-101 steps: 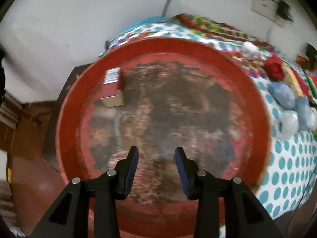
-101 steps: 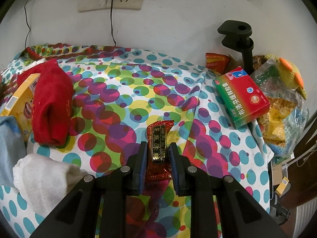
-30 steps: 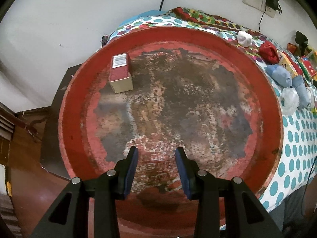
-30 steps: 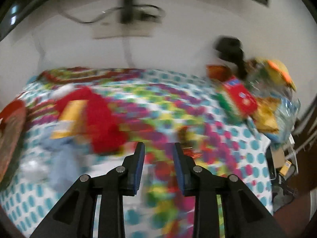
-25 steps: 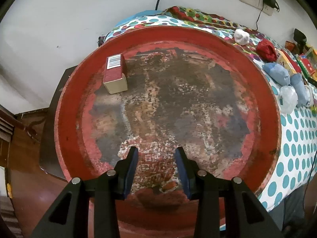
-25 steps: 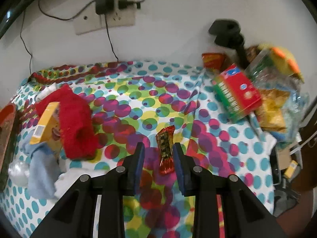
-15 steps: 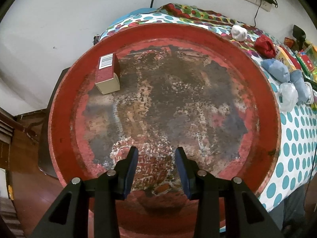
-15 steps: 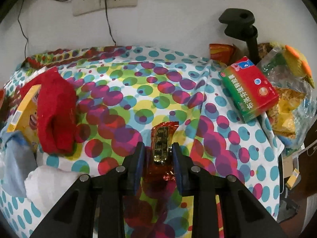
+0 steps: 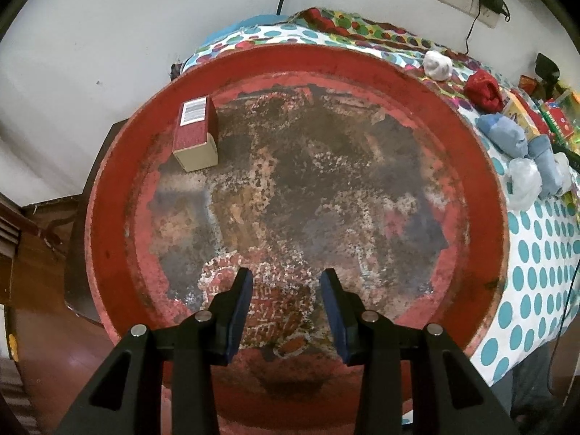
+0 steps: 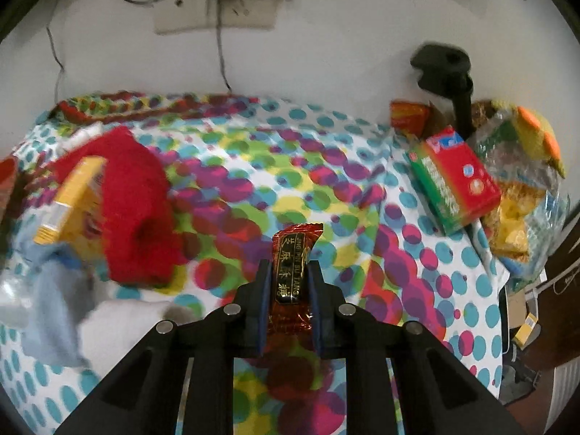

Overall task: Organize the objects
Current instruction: 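Hold the candy bar in the right tool and lift it off the bed, then carry the candy bar onto the red tray and open the right tool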

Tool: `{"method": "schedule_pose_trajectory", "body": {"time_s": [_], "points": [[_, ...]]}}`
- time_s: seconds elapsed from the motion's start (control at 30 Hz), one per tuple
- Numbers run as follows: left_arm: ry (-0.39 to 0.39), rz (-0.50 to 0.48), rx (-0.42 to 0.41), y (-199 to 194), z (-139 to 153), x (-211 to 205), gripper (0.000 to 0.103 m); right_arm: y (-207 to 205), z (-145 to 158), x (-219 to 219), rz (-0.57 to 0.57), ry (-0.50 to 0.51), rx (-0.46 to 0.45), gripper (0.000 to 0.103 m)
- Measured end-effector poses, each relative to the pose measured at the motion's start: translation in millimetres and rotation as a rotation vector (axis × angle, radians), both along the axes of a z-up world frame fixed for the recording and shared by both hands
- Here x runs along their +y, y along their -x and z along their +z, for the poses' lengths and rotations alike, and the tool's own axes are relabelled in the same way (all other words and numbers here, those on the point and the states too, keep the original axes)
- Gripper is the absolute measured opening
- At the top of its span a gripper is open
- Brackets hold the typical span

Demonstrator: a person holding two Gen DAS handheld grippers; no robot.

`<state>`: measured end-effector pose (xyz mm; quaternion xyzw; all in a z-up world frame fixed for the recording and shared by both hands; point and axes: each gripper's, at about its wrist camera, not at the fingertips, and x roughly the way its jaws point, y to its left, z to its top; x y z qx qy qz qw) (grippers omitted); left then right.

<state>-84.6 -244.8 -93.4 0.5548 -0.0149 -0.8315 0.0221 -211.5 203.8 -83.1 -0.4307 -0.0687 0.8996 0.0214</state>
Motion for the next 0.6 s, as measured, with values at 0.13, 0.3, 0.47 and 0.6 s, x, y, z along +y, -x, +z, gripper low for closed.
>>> {"method": "schedule_pose_trajectory", "body": {"time_s": [0.13,0.3,0.47,0.6], "points": [[-0.010,-0.003,0.013,-1.8,6.0,0.3,0.040,-5.8,27.5,-28.2,0.067,0.005,0.037,0.017],[-0.019,0.000,0.028,-3.6,12.2,-1.8,0.040,-13.6,52.3,-76.2,0.172,0.021,0.054,0.017],[-0.028,0.011,0.036,-6.4,16.9,-10.5,0.040,-27.1,63.8,-141.2,0.316,0.043,0.049,0.017],[-0.034,0.033,0.041,-8.1,19.4,-18.9,0.040,-40.1,66.0,-193.4,0.425,0.073,0.034,0.017]]}}
